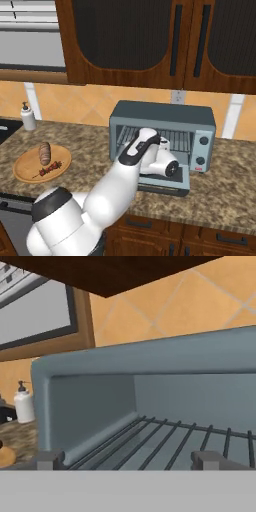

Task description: Pick up the kebab skewer and baguette bread, and place them inside the toaster oven. Close the toaster oven door and start by setting the timer.

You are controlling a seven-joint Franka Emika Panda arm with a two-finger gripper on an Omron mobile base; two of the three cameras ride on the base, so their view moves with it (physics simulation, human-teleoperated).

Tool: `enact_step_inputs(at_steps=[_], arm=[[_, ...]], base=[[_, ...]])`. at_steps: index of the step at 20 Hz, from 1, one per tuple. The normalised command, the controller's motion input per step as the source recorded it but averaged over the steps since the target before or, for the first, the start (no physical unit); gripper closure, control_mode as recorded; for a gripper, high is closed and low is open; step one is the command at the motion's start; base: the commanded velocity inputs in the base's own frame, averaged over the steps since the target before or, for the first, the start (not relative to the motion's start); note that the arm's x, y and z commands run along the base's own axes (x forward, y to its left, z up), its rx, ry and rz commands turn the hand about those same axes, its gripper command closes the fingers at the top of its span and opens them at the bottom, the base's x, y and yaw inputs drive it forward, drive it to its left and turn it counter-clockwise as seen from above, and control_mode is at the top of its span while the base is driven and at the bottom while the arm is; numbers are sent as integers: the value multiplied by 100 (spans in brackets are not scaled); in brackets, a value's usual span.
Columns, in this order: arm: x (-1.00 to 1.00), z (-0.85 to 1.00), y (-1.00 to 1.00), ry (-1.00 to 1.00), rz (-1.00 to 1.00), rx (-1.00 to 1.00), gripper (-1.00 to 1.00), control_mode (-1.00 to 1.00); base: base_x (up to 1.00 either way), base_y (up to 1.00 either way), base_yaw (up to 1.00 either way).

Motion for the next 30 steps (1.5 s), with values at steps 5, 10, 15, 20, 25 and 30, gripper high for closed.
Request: enact_step_inputs(at_steps=[5, 10, 15, 20, 25, 30], arm=[[27, -19, -14, 0, -1, -2, -100, -100], [21, -25, -14, 2, -3, -3, -100, -100], [37, -4, -5, 0, -3, 0, -100, -100], [16, -31, 0, 0, -4, 0, -100, -100], [4, -36, -1, 1, -4, 0, -100, -100], [-60, -66, -16, 16, -6, -3, -100, -100]], base=[[0, 0, 0], [0, 0, 0], [0, 0, 0], [0, 0, 0], [0, 0, 0], [0, 0, 0]])
